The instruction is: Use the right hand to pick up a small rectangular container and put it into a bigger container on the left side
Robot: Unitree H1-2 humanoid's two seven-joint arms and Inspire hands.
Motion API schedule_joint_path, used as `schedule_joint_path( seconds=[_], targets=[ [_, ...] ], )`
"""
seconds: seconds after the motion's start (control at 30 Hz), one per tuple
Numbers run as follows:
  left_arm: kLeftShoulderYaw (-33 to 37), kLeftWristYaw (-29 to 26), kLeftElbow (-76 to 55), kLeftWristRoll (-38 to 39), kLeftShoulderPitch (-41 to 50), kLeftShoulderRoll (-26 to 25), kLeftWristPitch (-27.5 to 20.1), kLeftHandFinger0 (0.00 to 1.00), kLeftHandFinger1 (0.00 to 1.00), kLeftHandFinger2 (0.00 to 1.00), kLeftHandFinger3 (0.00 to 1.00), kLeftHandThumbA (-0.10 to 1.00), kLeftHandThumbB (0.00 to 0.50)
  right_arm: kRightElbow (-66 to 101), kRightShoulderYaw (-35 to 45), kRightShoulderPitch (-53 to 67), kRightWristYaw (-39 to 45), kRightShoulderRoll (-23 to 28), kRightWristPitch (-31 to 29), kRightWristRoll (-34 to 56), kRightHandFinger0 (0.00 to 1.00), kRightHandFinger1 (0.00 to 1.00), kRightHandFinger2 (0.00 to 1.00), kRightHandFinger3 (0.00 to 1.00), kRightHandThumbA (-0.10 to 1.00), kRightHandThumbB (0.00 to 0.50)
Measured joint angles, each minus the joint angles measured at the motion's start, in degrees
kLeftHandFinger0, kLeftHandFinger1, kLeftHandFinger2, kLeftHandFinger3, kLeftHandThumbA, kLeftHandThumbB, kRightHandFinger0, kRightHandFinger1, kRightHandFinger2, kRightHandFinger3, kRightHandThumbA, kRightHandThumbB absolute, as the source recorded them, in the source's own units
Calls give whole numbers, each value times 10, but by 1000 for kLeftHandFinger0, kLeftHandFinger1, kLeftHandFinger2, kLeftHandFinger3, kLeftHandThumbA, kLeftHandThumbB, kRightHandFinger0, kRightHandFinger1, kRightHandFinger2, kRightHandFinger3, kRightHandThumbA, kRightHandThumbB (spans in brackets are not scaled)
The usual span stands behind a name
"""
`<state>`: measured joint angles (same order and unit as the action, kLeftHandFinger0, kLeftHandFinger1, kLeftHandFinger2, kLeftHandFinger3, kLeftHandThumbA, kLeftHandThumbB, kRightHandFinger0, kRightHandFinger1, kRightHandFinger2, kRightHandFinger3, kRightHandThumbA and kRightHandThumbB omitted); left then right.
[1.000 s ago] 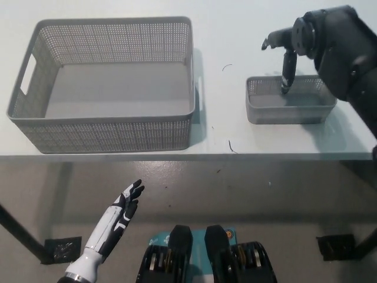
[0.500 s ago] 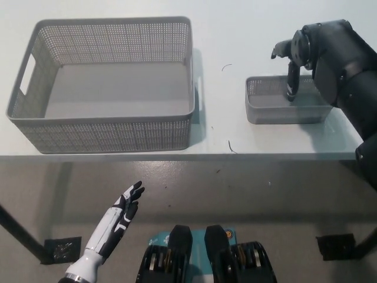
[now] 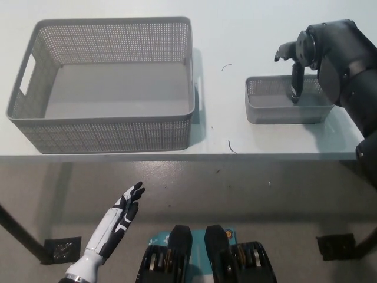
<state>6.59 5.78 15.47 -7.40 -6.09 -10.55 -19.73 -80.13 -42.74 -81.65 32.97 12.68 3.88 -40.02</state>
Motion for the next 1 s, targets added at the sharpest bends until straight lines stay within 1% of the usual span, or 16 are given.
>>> schedule_joint_path(
  seconds=[0.1, 0.13, 0.2, 0.27, 0.33, 0.37, 0.4, 0.43, 0.47, 0.53, 0.6, 0.63, 0.8, 1.0],
  targets=[
    [0, 0, 0, 0, 0, 0, 0, 1000, 1000, 1000, 1000, 1000, 257, 0, 0, 0, 0, 0, -7, 0, 1000, 1000, 1000, 1000, 1000, 412],
    [0, 0, 0, 0, 0, 0, 0, 1000, 1000, 1000, 1000, 1000, 257, 0, 0, 0, 1, 0, -8, 0, 1000, 1000, 1000, 1000, 1000, 395],
    [0, 0, 0, 0, 0, 0, 0, 1000, 1000, 1000, 1000, 1000, 259, -1, 3, 0, 5, 0, -10, 2, 1000, 1000, 1000, 1000, 1000, 406],
    [0, 0, 0, 0, 0, 0, 0, 1000, 1000, 1000, 1000, 1000, 257, -2, 8, -1, 11, 0, -10, 4, 1000, 1000, 1000, 1000, 1000, 386],
    [0, 0, -1, 0, 0, 0, 0, 1000, 1000, 1000, 1000, 1000, 257, -5, 11, -1, 21, 0, -10, 5, 1000, 1000, 1000, 1000, 1000, 401],
    [0, 0, -1, 0, 0, 0, 0, 1000, 1000, 1000, 1000, 1000, 258, -7, 12, -1, 26, 0, -10, 5, 1000, 1000, 1000, 1000, 1000, 417],
    [0, 0, -1, 0, 0, 0, 0, 1000, 1000, 1000, 1000, 1000, 259, -8, 12, -1, 31, 0, -10, 5, 1000, 1000, 1000, 1000, 1000, 446],
    [0, 0, -2, 0, 0, 0, 0, 1000, 1000, 1000, 1000, 1000, 259, -9, 12, -1, 36, 0, -10, 5, 1000, 1000, 1000, 1000, 1000, 448],
    [0, 0, -2, 0, 0, 0, 0, 1000, 1000, 1000, 1000, 1000, 260, -9, 12, -1, 38, 0, -10, 5, 1000, 1000, 1000, 1000, 1000, 436],
    [0, 0, -2, 0, 0, 0, 0, 1000, 1000, 1000, 1000, 1000, 264, -10, 14, -1, 44, 0, -10, 6, 1000, 1000, 1000, 1000, 1000, 428],
    [0, 0, -3, 0, 0, 0, 0, 1000, 1000, 1000, 1000, 1000, 263, -10, 20, -1, 51, 0, -10, 9, 1000, 1000, 1000, 1000, 1000, 428],
    [0, 1, -4, 1, 0, 0, 1, 1000, 1000, 1000, 1000, 1000, 258, -10, 24, -1, 54, 0, -10, 11, 1000, 1000, 1000, 1000, 1000, 457],
    [0, 4, -7, 1, 0, 0, 1, 1000, 1000, 1000, 1000, 1000, 265, -11, 27, 0, 59, -1, -8, 11, 1000, 1000, 1000, 1000, 1000, 498],
    [0, 7, -7, 1, 0, 0, 1, 1000, 1000, 1000, 1000, 1000, 264, -12, 21, 3, 57, -3, -12, 8, 1000, 1000, 1000, 1000, 1000, 493]
  ],
)
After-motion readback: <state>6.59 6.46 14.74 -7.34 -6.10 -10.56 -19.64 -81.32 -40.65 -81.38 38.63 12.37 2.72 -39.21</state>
